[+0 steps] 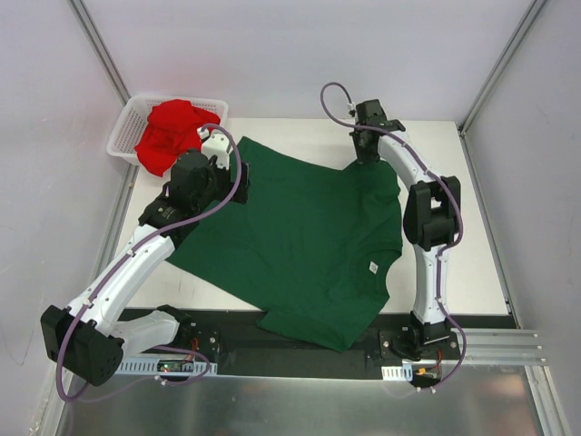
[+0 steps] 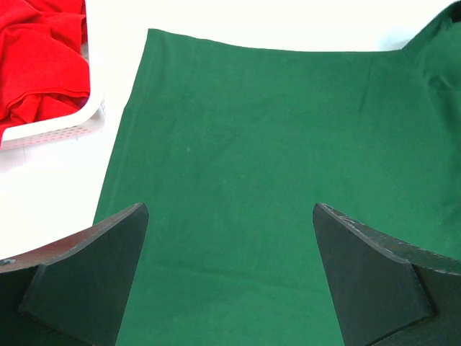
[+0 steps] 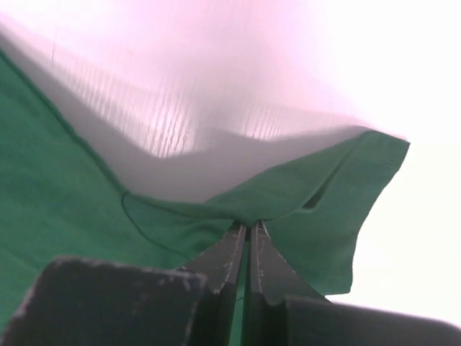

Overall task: Fold and stack the t-shirts
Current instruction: Flatten out the tshirt

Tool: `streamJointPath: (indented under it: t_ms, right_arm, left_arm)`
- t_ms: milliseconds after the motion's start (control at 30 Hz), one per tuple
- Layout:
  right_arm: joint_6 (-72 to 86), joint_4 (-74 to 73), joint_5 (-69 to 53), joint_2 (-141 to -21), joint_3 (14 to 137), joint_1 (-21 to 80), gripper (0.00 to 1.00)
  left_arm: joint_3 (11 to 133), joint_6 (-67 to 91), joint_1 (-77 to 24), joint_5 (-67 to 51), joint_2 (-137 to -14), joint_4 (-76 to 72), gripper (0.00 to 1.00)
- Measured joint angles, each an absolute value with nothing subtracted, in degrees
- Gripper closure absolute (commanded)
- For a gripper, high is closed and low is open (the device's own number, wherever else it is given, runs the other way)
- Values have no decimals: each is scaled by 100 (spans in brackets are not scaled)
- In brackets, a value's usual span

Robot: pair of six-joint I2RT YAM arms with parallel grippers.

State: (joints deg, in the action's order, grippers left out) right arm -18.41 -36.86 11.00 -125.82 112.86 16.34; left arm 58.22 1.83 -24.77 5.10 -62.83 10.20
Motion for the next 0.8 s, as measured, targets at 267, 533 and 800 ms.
streamJointPath:
  t_ms: [267, 533, 800]
  right_arm:
    - [-2196, -3651, 1898, -13273, 11778, 1887, 19]
    - [-2123, -3376, 2598, -13203, 11246, 2224, 13]
    - [-1476, -3389, 1920, -11445, 9620, 2255, 13]
  left_arm:
    - [5811, 123, -2477, 521, -6233, 1024, 1]
    - [5776, 86, -2477, 519, -6184, 1028, 1]
    - [5758, 93, -2477, 462, -6134, 1044, 1]
